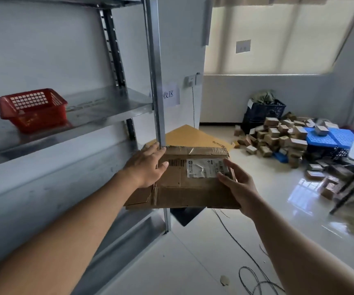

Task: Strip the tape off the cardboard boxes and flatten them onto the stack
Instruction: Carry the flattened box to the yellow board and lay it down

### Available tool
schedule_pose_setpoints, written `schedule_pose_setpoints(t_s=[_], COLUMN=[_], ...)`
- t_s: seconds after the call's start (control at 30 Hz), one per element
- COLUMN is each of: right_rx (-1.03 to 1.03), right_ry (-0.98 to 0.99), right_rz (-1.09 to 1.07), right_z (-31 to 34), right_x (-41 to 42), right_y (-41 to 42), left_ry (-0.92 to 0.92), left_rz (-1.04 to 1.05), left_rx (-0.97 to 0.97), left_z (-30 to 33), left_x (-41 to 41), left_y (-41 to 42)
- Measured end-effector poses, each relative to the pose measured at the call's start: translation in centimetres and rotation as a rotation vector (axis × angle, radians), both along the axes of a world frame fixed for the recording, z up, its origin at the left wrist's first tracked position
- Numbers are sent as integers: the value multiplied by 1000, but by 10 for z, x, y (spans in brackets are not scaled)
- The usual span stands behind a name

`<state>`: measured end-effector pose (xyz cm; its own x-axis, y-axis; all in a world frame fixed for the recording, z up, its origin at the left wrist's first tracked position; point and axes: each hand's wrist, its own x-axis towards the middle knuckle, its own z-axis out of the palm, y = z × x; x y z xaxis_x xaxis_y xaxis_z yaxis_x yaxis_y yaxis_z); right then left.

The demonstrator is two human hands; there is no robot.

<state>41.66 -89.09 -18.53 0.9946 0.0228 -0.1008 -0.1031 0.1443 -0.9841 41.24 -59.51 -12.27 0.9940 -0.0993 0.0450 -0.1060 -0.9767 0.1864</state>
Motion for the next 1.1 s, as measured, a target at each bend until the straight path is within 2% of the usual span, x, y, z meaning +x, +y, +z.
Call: schedule_pose_setpoints(t_s=[0.23, 0.4, 0.7, 0.97, 1.1], right_rx=[-55, -73, -156, -209, -217], right_ry=[9, 49, 101, 133, 137], right_rz=[-25, -50, 0, 107, 213], right_z=[-30, -60, -87, -105, -124], right_x=[76, 160, 307, 454, 545], right_y=[-55, -75, -91, -100, -93], left_ry=[39, 99, 215, 235, 224], left_rz=[-63, -64, -28, 95, 222], left_rx=[5, -8, -79, -77, -79], left_z=[-41, -85, -125, -144, -161], left_x=[96, 181, 308, 417, 482], left_y=[-59, -82, -103, -108, -99])
